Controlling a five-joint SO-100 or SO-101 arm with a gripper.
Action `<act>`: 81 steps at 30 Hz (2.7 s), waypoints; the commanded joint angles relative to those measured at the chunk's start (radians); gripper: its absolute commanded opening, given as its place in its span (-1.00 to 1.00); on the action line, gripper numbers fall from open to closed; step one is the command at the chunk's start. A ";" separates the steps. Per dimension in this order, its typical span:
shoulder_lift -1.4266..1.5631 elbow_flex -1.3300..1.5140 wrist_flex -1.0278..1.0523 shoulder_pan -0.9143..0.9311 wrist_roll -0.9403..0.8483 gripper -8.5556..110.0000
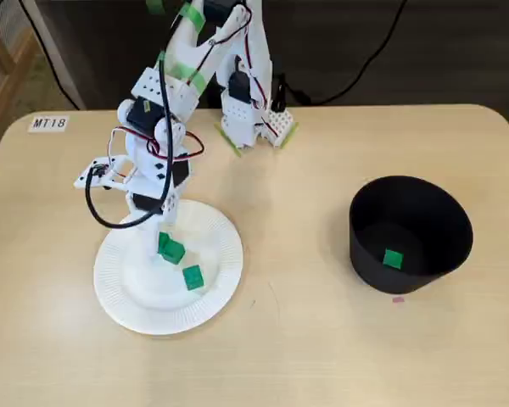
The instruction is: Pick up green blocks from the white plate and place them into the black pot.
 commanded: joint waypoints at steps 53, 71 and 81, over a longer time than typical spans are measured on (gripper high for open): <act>0.838 0.462 -0.552 -1.109 0.276 -0.90; 0.554 0.249 -0.440 -1.190 0.140 -0.90; 0.549 0.230 -0.380 -1.183 0.084 -0.30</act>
